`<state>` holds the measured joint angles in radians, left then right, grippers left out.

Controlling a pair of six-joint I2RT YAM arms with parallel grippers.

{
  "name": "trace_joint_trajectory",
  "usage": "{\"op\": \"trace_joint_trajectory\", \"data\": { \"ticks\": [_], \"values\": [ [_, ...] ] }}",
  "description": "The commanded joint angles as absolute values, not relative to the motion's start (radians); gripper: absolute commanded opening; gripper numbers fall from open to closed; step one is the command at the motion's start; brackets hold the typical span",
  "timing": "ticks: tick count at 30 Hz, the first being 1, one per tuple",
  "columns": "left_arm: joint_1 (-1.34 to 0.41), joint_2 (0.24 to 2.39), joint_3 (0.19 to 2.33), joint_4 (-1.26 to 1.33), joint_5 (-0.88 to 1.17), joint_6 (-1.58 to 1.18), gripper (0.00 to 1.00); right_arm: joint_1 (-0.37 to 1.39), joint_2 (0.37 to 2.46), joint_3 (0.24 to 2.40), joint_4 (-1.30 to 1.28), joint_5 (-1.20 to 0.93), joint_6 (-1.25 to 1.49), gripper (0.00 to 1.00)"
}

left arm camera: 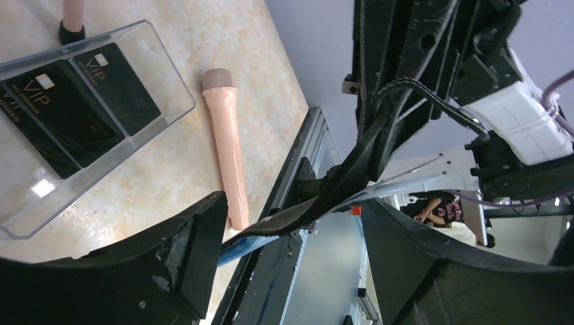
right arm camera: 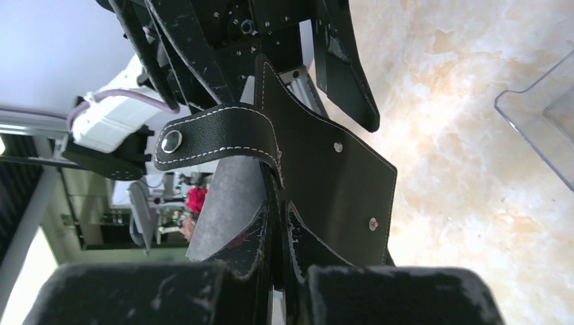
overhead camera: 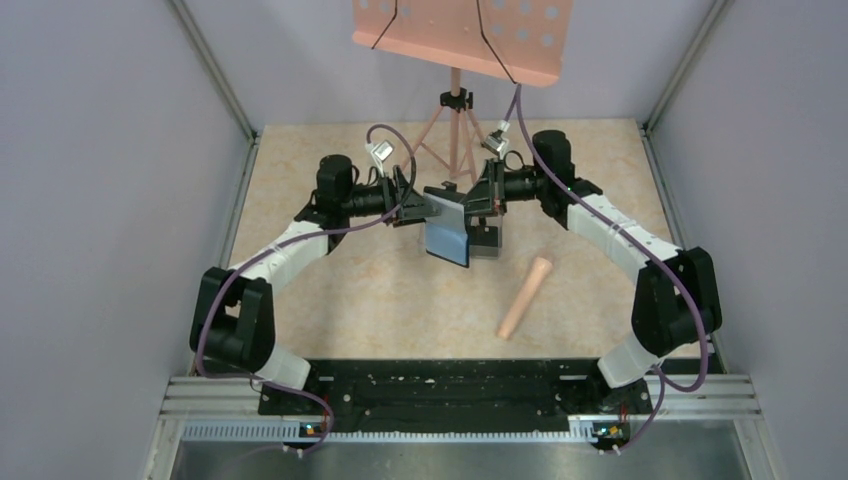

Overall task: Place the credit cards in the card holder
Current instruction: Turn over the card slot in the card holder.

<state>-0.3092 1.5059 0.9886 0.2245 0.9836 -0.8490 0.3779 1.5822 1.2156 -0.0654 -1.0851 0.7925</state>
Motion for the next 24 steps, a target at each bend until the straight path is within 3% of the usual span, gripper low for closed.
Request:
{"op": "trace_joint_trajectory", "data": {
  "ticks": [1,5,8,16,19,24],
  "values": [
    [-0.311,1.523,0.969,0.431,1.075,-0.947,0.77,0.354,1.584,1.177,0.208,-1.156,0.987,0.0],
    [-0.311,1.54,0.961,0.575,1.102,-1.058,0.73,0.354,1.587,1.167,0.25,-1.161,1.026,0.0],
    [-0.311,1.557,0.96,0.647,1.128,-1.122,0.62,0.353,1.59,1.165,0.251,-1.16,1.026,0.0],
    [-0.308,1.564,0.947,0.697,1.127,-1.18,0.02,0.35,1.591,1.149,0.227,-1.139,1.008,0.0],
    [-0.303,1.554,0.945,0.681,1.104,-1.176,0.0,0.343,1.578,1.15,0.162,-1.111,0.958,0.12],
    [-0.291,1.507,0.966,0.448,1.054,-1.013,0.0,0.296,1.523,1.148,-0.012,-1.014,0.829,0.51]
  ]
}}
